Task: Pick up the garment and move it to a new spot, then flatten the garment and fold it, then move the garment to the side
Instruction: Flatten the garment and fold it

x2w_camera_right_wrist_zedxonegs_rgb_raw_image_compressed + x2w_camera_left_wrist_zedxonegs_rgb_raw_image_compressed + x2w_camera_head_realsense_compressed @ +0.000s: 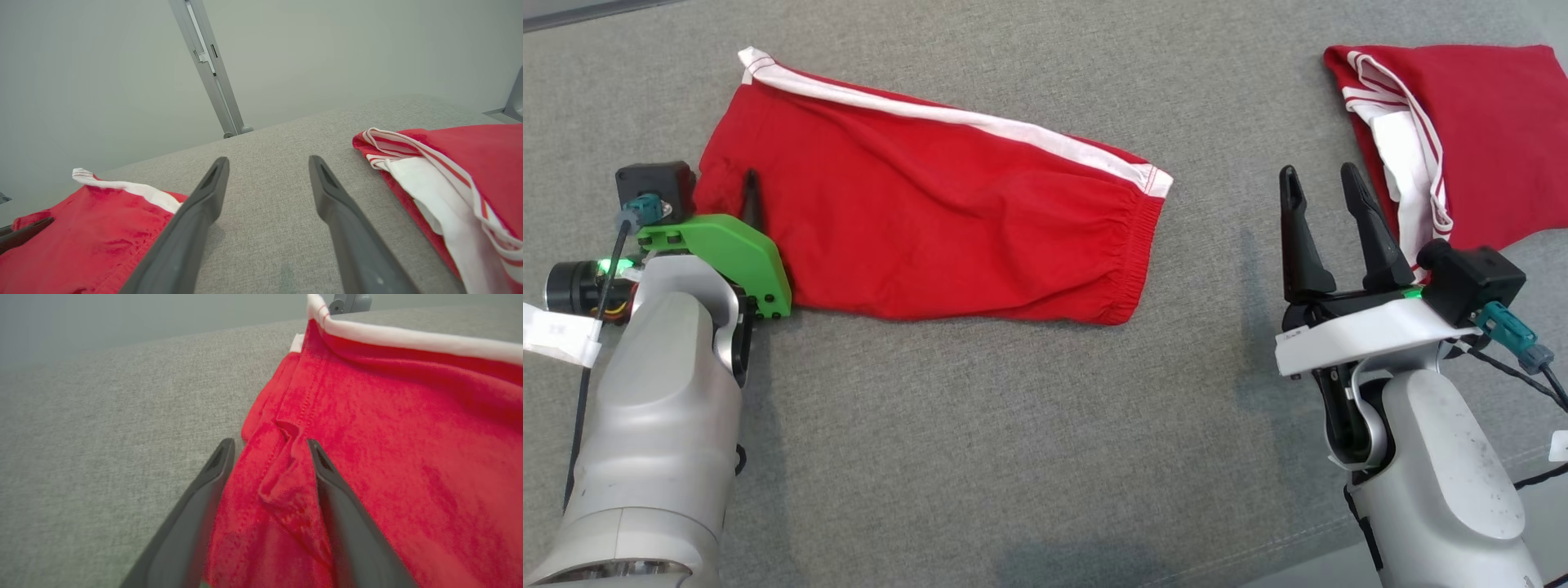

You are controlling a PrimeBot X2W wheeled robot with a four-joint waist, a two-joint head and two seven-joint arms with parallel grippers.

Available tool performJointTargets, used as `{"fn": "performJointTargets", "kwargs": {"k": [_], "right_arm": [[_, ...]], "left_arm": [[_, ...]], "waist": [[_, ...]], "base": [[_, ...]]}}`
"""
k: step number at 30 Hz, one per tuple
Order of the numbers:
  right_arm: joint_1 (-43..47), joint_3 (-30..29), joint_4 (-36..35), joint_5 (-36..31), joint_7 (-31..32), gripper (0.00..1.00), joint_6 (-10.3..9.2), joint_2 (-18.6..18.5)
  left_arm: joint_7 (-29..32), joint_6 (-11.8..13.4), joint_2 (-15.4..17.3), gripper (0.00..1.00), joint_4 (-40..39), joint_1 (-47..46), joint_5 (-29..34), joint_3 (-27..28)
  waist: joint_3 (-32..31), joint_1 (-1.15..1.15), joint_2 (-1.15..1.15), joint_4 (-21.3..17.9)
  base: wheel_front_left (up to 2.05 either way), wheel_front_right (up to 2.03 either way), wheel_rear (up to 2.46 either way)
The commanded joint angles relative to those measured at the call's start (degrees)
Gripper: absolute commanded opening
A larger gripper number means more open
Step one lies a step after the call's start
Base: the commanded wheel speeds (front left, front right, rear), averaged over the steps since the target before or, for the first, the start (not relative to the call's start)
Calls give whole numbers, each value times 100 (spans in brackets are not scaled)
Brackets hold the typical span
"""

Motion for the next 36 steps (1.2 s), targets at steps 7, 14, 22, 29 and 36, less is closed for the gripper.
{"fn": "performJointTargets", "kwargs": {"k": [7, 14, 22, 29, 36], "right_arm": [[216, -240, 3, -298, -16, 100, -5, -6], [401, -431, 83, -513, -16, 100, -5, -7], [610, -577, 190, -711, -16, 100, -5, -7], [699, -552, 246, -864, -16, 100, -6, -9], [844, -460, 349, -1029, -16, 100, -5, -9]], "left_arm": [[-219, 66, -62, 0, 275, 406, -119, -5], [-482, 102, -236, 0, 194, 1092, -417, 210], [-504, 237, -438, 0, -584, 1994, -637, 367], [-513, 420, -472, 100, -1815, 2729, -318, 297], [-515, 572, -486, 100, -3378, 3675, 174, 252]], "waist": [[-358, 0, 0, 98], [-709, 0, 0, 387], [-985, 0, 0, 762], [-1124, 0, 0, 879], [-1352, 0, 0, 908]], "base": [[0, 0, 0], [0, 0, 0], [0, 0, 0], [0, 0, 0], [0, 0, 0]]}}
